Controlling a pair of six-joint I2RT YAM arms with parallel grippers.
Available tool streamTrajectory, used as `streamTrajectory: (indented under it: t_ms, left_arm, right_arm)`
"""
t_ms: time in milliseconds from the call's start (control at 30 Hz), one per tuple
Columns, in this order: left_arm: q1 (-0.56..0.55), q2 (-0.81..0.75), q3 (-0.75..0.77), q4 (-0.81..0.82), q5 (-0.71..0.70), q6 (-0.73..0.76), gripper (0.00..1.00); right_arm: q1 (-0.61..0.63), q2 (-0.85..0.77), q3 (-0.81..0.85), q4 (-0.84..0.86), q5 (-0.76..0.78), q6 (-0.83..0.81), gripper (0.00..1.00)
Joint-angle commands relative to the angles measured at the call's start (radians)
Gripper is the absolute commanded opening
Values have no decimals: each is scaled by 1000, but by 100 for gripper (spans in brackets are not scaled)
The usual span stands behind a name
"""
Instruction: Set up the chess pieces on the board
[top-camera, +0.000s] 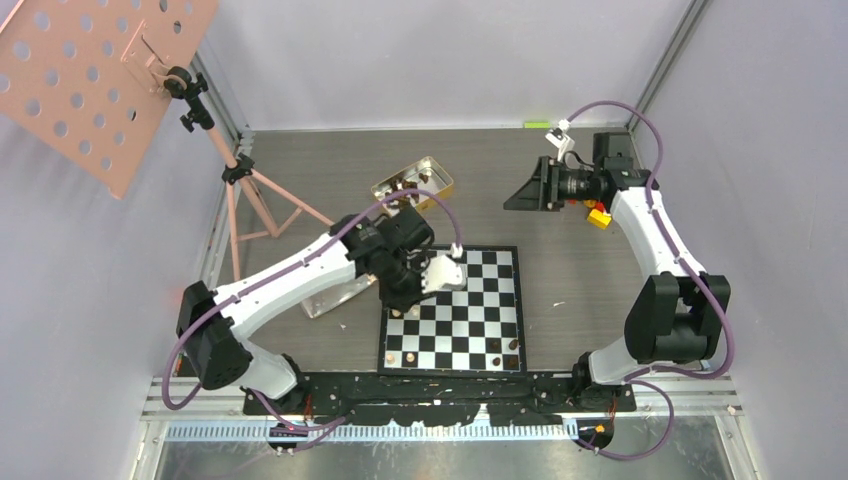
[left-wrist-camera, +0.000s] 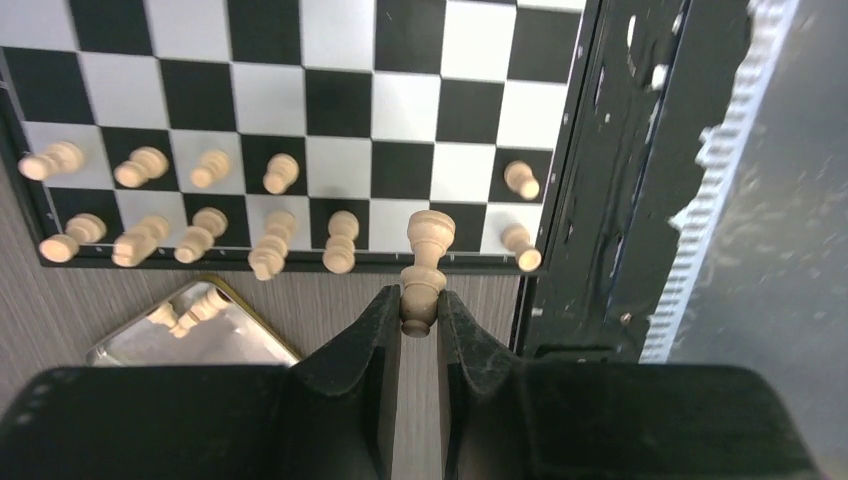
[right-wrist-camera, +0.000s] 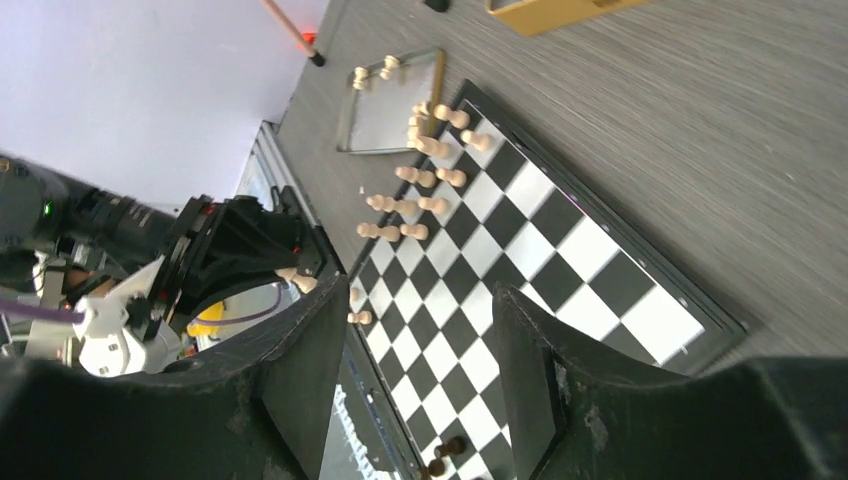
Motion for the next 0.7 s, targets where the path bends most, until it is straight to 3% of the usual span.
streamTrajectory:
  t_ms: [0, 233, 667]
  left_arm:
    - [-82, -20, -55, -37, -175, 41, 0]
    - [-126, 6, -164, 58, -265, 43, 0]
    - [-167, 80, -232, 131, -333, 40, 0]
  right_arm:
    - [-51, -49, -44, -118, 43, -207, 60]
    - [-85, -40, -125, -196, 75, -355, 59]
    - [-100, -62, -158, -181, 108, -377, 58]
